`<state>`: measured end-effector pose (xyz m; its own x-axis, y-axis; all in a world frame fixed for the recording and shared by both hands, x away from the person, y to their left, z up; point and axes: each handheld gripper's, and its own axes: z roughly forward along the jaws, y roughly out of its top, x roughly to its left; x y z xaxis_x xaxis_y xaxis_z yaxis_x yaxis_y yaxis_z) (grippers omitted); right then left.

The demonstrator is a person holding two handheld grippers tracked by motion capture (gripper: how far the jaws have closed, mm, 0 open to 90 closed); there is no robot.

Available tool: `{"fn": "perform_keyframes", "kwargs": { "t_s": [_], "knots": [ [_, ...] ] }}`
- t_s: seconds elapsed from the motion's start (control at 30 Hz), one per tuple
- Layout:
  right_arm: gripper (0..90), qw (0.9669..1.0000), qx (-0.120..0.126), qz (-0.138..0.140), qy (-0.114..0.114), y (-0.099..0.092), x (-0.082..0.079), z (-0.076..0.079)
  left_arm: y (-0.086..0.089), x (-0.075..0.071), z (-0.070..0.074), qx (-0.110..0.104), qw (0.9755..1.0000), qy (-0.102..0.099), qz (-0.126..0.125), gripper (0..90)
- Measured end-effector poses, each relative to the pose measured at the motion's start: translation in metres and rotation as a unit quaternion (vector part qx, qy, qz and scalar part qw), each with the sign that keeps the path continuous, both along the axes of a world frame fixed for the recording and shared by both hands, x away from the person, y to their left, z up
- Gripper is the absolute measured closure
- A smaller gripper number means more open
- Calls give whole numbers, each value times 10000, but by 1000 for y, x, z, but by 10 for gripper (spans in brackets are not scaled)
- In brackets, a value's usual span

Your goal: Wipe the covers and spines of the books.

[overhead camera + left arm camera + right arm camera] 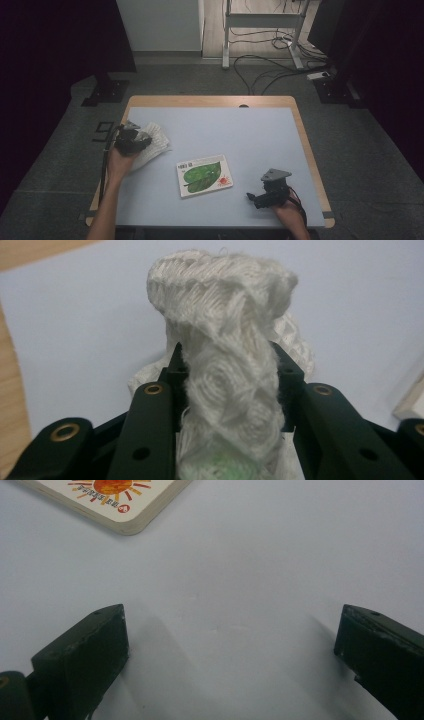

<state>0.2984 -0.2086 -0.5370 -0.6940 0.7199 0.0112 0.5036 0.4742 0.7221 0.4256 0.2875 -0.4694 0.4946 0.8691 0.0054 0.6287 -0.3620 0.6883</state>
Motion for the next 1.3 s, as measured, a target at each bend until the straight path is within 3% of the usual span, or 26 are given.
{"fn": "perform_keyframes", "kwargs": {
  "t_s": [0.33,0.43,0.53,0.67,0.8,1.13,1.3],
  "knots": [
    [4,10000,1,1,0,0,0,0,0,5,-26,-51,9997,239,36,600],
    [4,10000,1,1,0,0,0,0,0,5,-27,-66,9995,272,134,521],
    [4,10000,1,1,0,0,0,0,2,3,-20,-175,9996,89,225,345],
    [4,10000,1,1,0,0,0,0,4,-3,-7,-347,9993,38,160,135],
    [4,10000,1,0,0,0,0,0,5,-12,3,-292,9996,18,5,33],
    [4,10000,0,1,1,0,0,0,-1,-36,23,-185,9989,-276,-321,0],
    [4,10000,0,1,1,0,0,0,-10,-52,31,-163,9973,-383,-601,0]
  ]
}}
